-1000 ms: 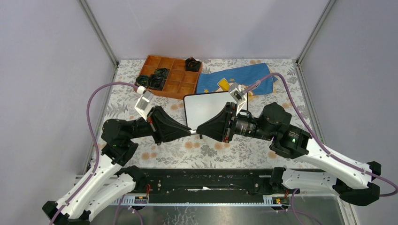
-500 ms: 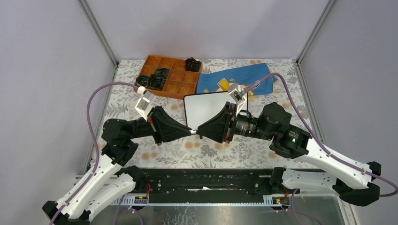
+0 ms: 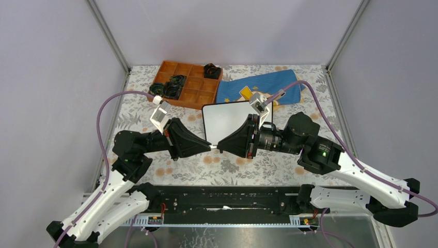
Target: Write a sentence on the whiteboard
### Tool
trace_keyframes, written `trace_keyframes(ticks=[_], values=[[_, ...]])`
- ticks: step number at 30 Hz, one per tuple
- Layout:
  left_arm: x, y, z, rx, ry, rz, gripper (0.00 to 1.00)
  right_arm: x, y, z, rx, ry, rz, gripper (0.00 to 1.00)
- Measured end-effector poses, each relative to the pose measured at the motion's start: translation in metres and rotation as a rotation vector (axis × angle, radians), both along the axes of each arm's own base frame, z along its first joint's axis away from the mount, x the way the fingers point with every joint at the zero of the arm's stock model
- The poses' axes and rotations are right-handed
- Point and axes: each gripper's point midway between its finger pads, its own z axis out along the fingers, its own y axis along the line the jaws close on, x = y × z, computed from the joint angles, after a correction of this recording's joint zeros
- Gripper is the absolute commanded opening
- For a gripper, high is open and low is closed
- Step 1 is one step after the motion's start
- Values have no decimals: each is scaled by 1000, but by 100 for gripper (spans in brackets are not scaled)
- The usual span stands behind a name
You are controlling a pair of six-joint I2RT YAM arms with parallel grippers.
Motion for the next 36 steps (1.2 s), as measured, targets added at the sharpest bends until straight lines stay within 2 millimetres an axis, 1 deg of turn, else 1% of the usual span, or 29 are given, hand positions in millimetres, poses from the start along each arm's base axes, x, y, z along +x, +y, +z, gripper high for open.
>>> trace_keyframes(ticks=[4,11,12,13,15,16,18,23,28,32,33,34,35,36], values=[[-1,0,0,1,-1,-4,0,-1,0,0,-1,-3,8,0],[-1,0,-1,3,-5,-2,0,-1,0,0,-1,-4,8,0],[-1,0,-1,3,-6,-1,0,-1,0,0,0,-4,9,3],[-1,1,-1,3,-7,0,0,-1,0,0,0,-3,9,11],[-1,1,-1,3,-8,2,0,-1,0,0,0,-3,9,31],[-1,1,-1,2,-7,3,0,-1,0,0,1,-1,9,36],[1,1,-1,2,-6,10,0,-2,1,1,11,4,11,38],[3,1,-1,0,0,22,0,-2,2,3,27,8,12,36],[2,2,1,-4,-1,28,0,-2,3,5,41,13,13,37],[2,2,2,-8,-2,31,0,-1,3,6,47,13,10,23],[1,2,2,-9,-4,31,0,-1,3,6,46,14,7,20],[1,3,2,-10,-6,30,0,0,3,5,44,15,6,20],[0,3,3,-12,-8,30,0,0,3,5,44,15,5,22],[0,3,3,-12,-9,30,0,0,4,5,43,16,6,26]])
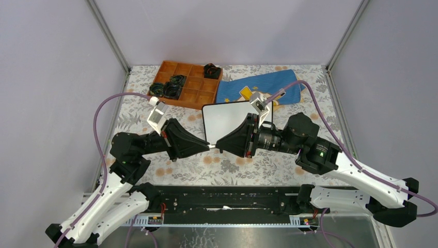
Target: Write a sentence on the whiteboard
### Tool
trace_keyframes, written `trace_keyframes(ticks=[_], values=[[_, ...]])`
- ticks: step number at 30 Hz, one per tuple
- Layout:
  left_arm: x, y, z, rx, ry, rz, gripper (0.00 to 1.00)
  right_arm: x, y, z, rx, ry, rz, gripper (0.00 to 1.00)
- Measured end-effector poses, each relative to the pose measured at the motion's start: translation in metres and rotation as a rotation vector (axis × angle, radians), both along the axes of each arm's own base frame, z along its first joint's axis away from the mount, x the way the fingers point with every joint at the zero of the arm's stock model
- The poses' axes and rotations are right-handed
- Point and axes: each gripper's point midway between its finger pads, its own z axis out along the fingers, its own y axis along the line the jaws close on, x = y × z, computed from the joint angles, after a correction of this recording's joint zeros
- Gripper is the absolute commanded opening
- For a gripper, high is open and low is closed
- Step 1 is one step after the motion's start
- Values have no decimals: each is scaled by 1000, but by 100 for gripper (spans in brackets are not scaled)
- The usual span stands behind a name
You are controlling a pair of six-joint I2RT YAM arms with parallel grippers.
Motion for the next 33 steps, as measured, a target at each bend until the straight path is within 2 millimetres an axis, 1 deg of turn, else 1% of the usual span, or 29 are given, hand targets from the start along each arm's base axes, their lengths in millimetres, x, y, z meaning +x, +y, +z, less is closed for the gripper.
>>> trace_keyframes(ticks=[2,7,11,12,14,15,16,17,18,21,25,26,28,30,32,33], values=[[0,0,0,-1,-2,1,0,0,0,0,0,1,0,24],[0,0,0,2,-1,0,0,0,0,-1,-3,2,0,1],[0,0,-1,3,-1,1,0,0,0,-1,-5,3,1,0],[0,0,-1,3,-1,1,14,1,0,-2,-5,3,0,0],[0,0,-1,5,-4,3,61,1,0,-2,-8,4,-2,0],[1,0,-2,7,-10,10,76,1,0,-2,-8,3,-4,0],[4,-1,-3,14,-7,22,86,2,0,-2,-8,2,-6,0],[8,-2,-5,23,-3,38,93,2,0,-2,-8,-1,-13,0],[13,-2,-7,36,15,60,98,4,-2,-2,-10,-5,-26,0],[27,-2,-15,76,43,134,99,16,-14,-1,-19,-29,-120,0],[50,6,-21,129,49,291,99,41,-45,6,-8,-82,-321,0],[56,8,-23,140,52,334,99,48,-51,4,-15,-88,-366,0],[74,18,-29,171,60,455,99,64,-65,-9,-48,-102,-481,0],[96,29,-38,214,69,590,99,82,-75,-27,-107,-114,-589,0],[117,38,-50,271,75,702,99,97,-79,-52,-191,-127,-665,0],[127,42,-59,308,79,750,99,105,-80,-69,-247,-138,-704,0]])
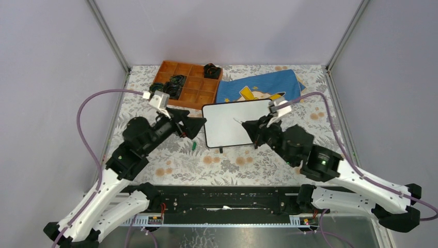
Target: Write a sentence on the whiteboard
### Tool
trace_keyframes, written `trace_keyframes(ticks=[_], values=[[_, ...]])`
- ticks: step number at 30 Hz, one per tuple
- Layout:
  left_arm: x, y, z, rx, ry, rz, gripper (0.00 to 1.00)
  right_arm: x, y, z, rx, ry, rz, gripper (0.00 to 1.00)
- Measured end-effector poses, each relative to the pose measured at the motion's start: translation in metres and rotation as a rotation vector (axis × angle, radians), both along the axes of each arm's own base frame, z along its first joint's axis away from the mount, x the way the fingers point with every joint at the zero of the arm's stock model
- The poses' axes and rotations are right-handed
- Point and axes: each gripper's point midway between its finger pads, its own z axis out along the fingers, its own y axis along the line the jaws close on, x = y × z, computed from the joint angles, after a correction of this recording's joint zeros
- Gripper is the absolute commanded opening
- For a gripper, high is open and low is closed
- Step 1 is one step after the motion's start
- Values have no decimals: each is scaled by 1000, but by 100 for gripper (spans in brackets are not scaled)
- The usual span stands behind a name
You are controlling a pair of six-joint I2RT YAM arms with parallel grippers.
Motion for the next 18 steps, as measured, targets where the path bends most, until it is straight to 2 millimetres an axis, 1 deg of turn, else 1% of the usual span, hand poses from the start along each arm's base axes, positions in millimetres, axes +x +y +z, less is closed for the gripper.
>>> trace_keyframes(ticks=[3,5,7,10,12,15,18], values=[[25,6,-28,106,28,93,99,15,-2,-38,-126,7,-71,0],[34,6,-47,156,43,112,99,22,-4,-63,-216,5,-112,0],[41,7,-67,195,65,131,99,26,-4,-76,-272,-12,-139,0],[57,12,-89,220,98,168,99,30,0,-83,-302,-40,-162,0],[74,22,-97,203,128,205,99,32,2,-85,-301,-55,-175,0],[96,32,-102,145,168,226,99,35,1,-86,-299,-72,-189,0],[103,25,-103,78,177,151,99,35,3,-84,-293,-86,-186,0]])
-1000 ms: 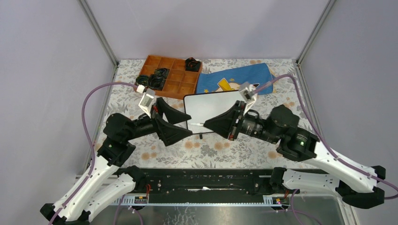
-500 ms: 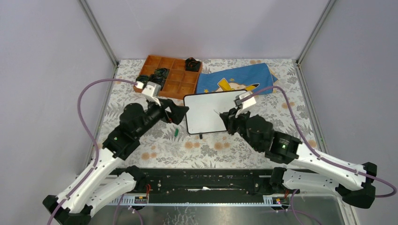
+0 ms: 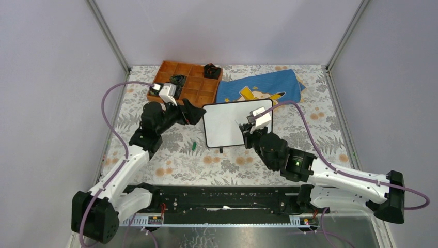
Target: Write a sentence on the whiteboard
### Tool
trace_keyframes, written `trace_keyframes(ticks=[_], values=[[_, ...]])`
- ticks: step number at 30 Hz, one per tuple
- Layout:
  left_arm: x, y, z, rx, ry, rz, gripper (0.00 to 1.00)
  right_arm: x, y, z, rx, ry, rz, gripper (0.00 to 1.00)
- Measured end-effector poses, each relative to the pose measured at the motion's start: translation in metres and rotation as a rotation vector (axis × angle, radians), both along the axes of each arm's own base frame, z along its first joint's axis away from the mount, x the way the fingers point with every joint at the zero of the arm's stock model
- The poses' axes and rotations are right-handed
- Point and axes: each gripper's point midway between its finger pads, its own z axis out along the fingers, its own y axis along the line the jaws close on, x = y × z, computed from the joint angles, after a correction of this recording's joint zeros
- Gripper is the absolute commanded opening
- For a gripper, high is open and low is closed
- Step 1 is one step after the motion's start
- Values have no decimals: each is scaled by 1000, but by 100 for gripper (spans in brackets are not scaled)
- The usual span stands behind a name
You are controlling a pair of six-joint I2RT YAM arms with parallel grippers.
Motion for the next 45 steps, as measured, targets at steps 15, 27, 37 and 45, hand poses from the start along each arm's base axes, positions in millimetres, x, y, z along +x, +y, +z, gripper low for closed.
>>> trace_keyframes(ticks=[15,27,37,45], values=[[4,9,-52,-326,145,-150,88,-13,19,-9,20,-1,140,0],[7,-5,-77,-403,194,-315,76,-26,29,4,85,-17,240,0],[10,-10,-106,-421,195,-359,74,-32,35,2,88,-9,288,0],[-5,-32,-118,-277,151,-417,72,-32,36,2,89,-6,290,0]])
